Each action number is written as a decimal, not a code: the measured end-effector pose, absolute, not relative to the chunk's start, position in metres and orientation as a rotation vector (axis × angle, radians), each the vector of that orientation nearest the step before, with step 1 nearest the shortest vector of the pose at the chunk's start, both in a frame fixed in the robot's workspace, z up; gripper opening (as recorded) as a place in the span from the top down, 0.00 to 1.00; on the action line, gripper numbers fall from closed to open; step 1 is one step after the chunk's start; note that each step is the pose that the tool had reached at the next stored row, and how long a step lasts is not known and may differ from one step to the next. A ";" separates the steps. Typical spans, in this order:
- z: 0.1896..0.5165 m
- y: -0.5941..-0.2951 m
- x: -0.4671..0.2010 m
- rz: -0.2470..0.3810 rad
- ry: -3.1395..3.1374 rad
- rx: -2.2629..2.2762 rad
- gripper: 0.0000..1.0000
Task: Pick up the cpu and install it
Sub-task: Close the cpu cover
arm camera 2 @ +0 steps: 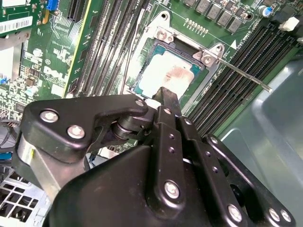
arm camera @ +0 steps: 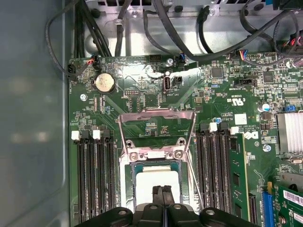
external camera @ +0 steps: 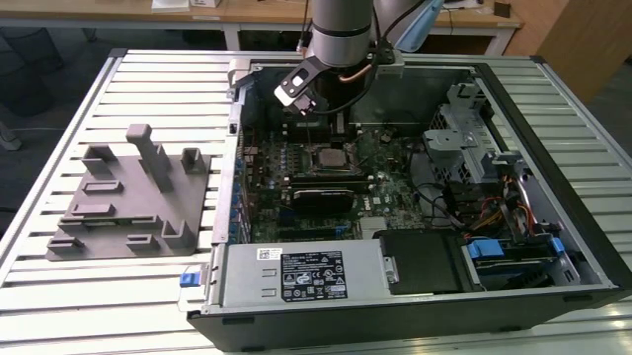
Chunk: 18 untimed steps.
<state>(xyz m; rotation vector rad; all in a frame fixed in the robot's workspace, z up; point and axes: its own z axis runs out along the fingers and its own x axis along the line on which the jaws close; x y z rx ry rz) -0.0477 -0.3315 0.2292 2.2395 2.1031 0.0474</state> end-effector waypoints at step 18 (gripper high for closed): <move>0.236 -0.333 -0.048 0.048 2.103 2.240 0.89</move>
